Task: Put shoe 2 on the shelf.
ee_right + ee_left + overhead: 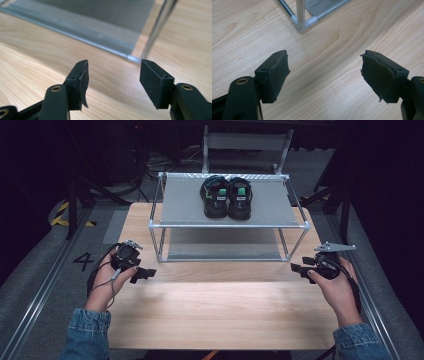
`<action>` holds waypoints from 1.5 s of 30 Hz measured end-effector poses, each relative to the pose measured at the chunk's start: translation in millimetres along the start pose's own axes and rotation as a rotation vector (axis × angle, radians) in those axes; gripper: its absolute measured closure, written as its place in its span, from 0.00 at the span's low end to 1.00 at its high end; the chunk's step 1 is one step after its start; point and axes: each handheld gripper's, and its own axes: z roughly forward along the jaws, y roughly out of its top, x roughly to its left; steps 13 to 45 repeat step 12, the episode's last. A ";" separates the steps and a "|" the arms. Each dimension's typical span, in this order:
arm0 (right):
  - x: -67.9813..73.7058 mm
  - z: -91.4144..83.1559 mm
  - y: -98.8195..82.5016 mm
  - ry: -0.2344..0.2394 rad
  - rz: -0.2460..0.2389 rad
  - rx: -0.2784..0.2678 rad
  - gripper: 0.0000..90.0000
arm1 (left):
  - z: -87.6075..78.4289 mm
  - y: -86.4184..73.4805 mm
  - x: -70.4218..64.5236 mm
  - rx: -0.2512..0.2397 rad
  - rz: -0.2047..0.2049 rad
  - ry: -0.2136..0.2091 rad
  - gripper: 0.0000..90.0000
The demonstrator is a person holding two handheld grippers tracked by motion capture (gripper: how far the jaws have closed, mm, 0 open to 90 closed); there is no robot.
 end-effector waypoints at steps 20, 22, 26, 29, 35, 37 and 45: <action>-11.9 4.5 -17.8 -0.058 0.047 0.157 0.48 | 0.7 0.4 0.7 0.003 0.002 -0.001 0.25; -11.9 4.5 -17.8 -0.058 0.047 0.157 0.48 | 0.7 0.4 0.7 0.003 0.002 -0.001 0.25; -11.9 4.5 -17.8 -0.058 0.047 0.157 0.48 | 0.7 0.4 0.7 0.003 0.002 -0.001 0.25; -11.9 4.5 -17.8 -0.058 0.047 0.157 0.48 | 0.7 0.4 0.7 0.003 0.002 -0.001 0.25; -11.9 4.5 -17.8 -0.058 0.047 0.157 0.48 | 0.7 0.4 0.7 0.003 0.002 -0.001 0.25; -11.9 4.5 -17.8 -0.058 0.047 0.157 0.48 | 0.7 0.4 0.7 0.003 0.002 -0.001 0.25; -11.9 4.5 -17.8 -0.058 0.047 0.157 0.48 | 0.7 0.4 0.7 0.003 0.002 -0.001 0.25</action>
